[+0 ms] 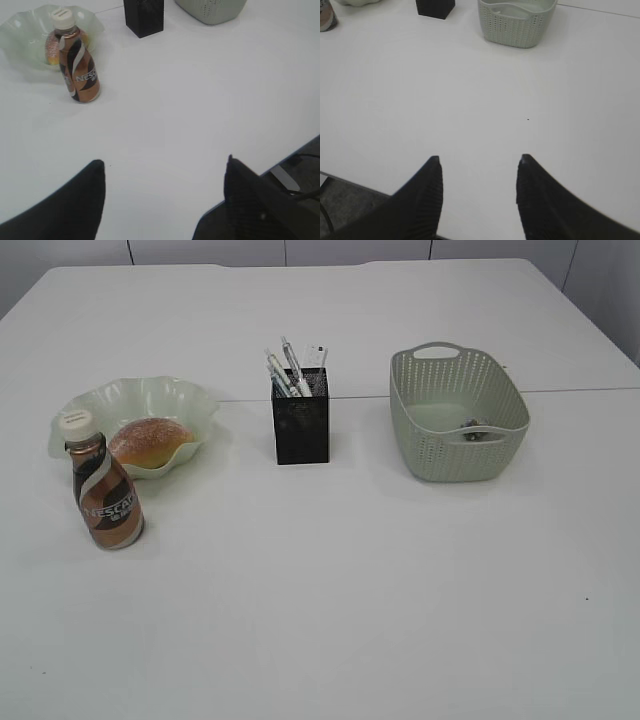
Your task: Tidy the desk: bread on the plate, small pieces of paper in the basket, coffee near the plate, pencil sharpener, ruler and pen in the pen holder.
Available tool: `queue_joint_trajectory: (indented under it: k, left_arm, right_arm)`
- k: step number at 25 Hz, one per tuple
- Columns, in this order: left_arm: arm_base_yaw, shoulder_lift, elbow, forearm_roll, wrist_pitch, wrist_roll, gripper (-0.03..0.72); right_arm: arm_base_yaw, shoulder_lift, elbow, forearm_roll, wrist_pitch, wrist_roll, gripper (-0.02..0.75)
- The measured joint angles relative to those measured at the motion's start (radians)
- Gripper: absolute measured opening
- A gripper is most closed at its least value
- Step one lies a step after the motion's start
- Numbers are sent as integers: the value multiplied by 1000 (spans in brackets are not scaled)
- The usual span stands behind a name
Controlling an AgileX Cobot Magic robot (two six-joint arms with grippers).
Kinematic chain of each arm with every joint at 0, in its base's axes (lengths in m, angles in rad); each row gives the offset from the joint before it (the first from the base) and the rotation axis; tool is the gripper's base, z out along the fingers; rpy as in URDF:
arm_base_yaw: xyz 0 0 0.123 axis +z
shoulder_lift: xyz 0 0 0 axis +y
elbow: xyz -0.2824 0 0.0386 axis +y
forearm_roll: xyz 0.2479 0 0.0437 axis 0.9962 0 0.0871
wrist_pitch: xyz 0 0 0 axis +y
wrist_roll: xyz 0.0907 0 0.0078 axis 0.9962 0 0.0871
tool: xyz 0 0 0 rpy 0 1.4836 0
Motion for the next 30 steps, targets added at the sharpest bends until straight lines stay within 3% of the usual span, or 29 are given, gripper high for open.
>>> queue_joint_trajectory:
  k: [8, 30]
  left_arm:
    - [174, 0, 0, -2, 0, -1, 542]
    - [204, 0, 0, 37, 0, 3, 539]
  right_arm:
    - [-171, 0, 0, 0, 0, 0, 354]
    - [-181, 0, 0, 0, 0, 0, 354]
